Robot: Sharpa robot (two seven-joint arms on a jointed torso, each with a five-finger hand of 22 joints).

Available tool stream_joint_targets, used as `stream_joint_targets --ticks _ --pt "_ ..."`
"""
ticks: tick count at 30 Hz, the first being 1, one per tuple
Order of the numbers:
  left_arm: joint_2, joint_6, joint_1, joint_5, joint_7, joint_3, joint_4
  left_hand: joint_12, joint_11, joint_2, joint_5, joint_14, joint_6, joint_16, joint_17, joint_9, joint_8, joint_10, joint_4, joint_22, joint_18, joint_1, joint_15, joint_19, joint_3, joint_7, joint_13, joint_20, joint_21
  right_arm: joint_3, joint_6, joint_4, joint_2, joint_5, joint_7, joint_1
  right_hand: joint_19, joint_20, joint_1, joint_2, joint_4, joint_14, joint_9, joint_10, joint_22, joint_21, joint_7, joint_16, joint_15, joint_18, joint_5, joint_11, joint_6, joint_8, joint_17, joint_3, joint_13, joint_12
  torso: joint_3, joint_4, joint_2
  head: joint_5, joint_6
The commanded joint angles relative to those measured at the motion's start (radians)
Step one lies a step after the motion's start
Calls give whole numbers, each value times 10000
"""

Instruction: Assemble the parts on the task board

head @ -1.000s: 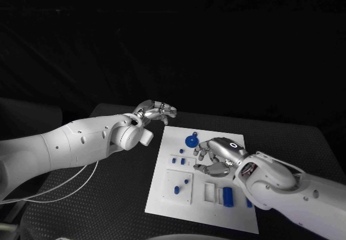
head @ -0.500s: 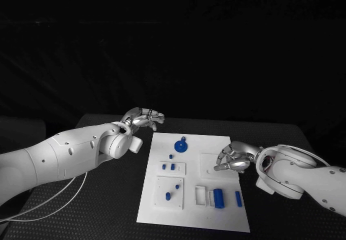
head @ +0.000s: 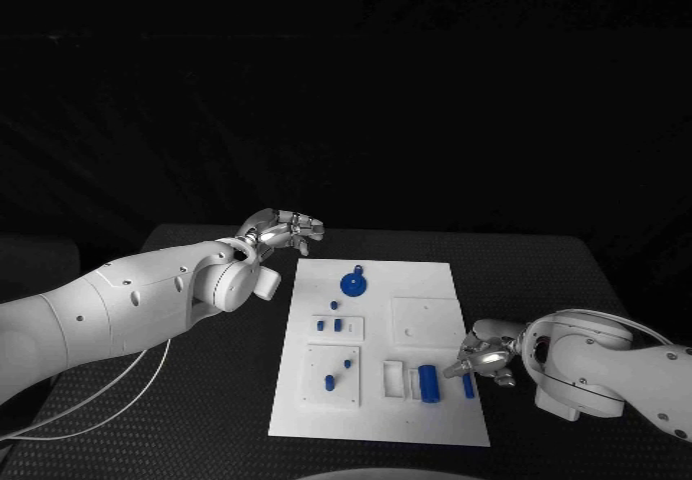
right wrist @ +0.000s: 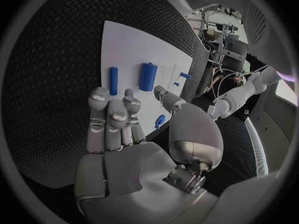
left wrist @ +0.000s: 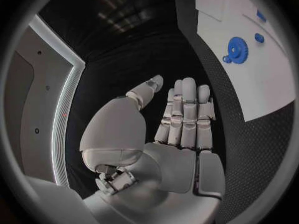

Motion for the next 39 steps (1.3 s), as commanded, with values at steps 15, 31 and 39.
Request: stream_joint_targets --ticks 15,31,39 --pt "-70 186 -4 65 90 3 141 -55 -19 15 -36 49 -49 -78 16 -21 60 -72 66 26 101 -142 32 42 -17 15 15 -105 -60 -38 -694 -388 968 -244 -425 -727 67 -136 -564 -194 323 23 125 44 181 190 36 109 -109 528 -12 -119 302 44 155 84 221 125 -41 6 -16 -124 -247" --pt "-88 197 -3 65 72 3 178 -57 -17 23 -36 45 -58 -84 21 -25 60 -79 82 34 101 -161 34 39 -25 17 16 -104 -65 -42 -1395 -681 1316 -576 -436 -872 43 -153 -304 149 94 45 205 78 183 299 9 114 -121 528 -13 -140 418 51 226 410 310 113 -36 -14 -25 -52 -286" --pt "-108 190 -3 65 50 2 172 -57 -16 25 -36 45 -60 -87 24 -26 60 -81 89 38 101 -169 35 38 -28 17 16 -103 -68 -38 -1627 -333 1010 215 -364 -865 -33 -42 -177 639 -464 71 284 198 184 454 -41 108 -148 528 -14 -184 689 62 300 996 362 30 -36 -26 -29 -15 -295"
